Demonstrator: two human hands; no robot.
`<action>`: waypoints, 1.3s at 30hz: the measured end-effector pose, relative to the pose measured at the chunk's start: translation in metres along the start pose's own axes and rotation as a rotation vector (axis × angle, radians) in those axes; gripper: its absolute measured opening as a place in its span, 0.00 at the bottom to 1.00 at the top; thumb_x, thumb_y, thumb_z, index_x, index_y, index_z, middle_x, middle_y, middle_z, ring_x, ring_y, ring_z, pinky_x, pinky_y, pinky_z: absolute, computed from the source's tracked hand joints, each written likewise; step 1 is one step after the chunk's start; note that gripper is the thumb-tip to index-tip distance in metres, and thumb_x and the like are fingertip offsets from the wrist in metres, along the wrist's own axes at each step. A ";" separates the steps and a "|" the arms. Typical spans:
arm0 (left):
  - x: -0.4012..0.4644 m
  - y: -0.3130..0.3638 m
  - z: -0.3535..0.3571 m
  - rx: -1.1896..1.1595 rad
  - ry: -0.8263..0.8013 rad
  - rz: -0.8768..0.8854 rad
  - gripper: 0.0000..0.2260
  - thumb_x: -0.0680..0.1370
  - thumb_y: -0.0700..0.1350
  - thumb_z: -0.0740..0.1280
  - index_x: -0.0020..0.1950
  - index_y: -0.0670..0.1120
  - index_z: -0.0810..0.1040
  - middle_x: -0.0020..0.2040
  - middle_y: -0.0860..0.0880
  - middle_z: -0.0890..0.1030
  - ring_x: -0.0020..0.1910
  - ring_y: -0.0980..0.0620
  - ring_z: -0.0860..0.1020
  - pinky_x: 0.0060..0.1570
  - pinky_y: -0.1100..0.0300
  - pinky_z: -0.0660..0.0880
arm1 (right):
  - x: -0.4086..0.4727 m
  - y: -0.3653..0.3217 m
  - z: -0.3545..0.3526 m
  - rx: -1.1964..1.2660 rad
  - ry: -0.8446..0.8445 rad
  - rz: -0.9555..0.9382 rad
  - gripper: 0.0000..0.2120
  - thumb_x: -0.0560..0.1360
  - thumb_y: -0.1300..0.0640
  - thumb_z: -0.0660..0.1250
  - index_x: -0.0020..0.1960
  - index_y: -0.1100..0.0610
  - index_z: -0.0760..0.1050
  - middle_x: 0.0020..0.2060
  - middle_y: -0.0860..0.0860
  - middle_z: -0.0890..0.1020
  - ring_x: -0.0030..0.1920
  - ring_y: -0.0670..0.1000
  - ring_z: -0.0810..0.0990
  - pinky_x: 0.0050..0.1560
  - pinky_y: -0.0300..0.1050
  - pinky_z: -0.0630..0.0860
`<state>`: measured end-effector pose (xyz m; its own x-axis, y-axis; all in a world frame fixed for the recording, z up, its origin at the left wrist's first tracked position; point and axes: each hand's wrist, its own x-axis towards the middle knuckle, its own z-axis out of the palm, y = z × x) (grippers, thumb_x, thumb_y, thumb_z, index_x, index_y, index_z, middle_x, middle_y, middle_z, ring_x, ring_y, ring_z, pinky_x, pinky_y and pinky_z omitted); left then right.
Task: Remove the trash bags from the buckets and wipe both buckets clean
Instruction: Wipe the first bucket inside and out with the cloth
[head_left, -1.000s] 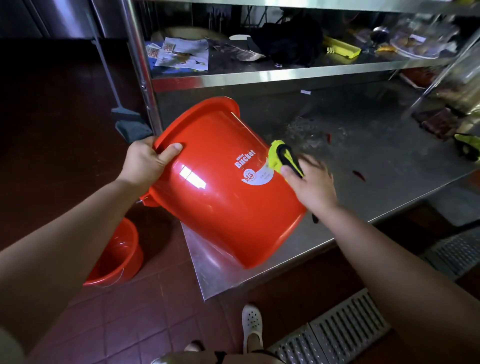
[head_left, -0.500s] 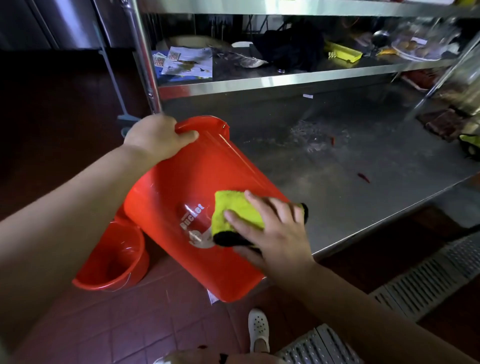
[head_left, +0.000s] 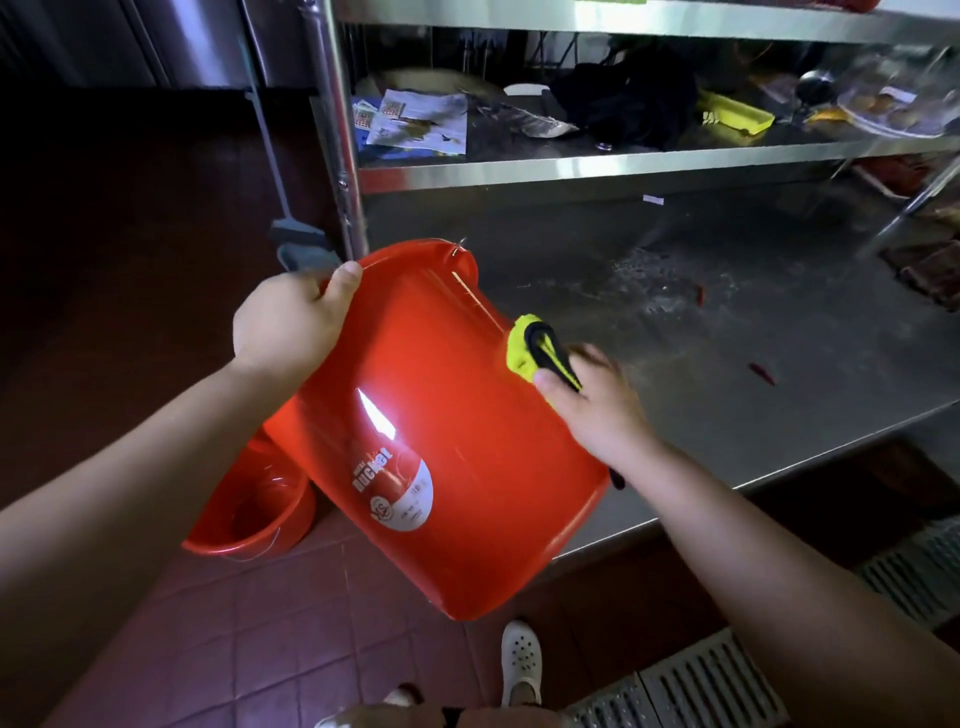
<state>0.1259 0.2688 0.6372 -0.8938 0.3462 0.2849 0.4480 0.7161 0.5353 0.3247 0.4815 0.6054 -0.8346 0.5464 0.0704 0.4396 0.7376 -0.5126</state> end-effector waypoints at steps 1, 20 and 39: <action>-0.003 -0.003 -0.002 -0.018 -0.009 -0.017 0.25 0.78 0.63 0.52 0.34 0.46 0.70 0.32 0.46 0.74 0.37 0.41 0.75 0.36 0.54 0.67 | 0.008 0.004 0.001 0.066 -0.032 0.062 0.22 0.74 0.38 0.56 0.52 0.55 0.76 0.51 0.54 0.76 0.55 0.60 0.74 0.56 0.56 0.72; -0.012 -0.021 -0.013 -0.409 -0.184 -0.173 0.22 0.74 0.66 0.57 0.48 0.52 0.81 0.46 0.48 0.84 0.49 0.48 0.81 0.57 0.48 0.75 | -0.049 -0.097 0.038 -0.627 0.179 -0.746 0.32 0.68 0.37 0.68 0.70 0.40 0.63 0.68 0.54 0.70 0.58 0.60 0.73 0.53 0.58 0.69; -0.030 -0.028 -0.012 -0.424 -0.138 -0.235 0.18 0.74 0.66 0.54 0.41 0.57 0.78 0.43 0.52 0.83 0.45 0.51 0.81 0.53 0.48 0.76 | 0.038 -0.106 0.026 -0.386 0.138 -0.500 0.25 0.74 0.37 0.59 0.69 0.42 0.66 0.66 0.53 0.71 0.57 0.60 0.70 0.52 0.56 0.66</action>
<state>0.1401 0.2308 0.6236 -0.9529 0.3023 0.0253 0.1766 0.4851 0.8564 0.2381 0.4133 0.6399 -0.9306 0.1265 0.3436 0.1176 0.9920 -0.0467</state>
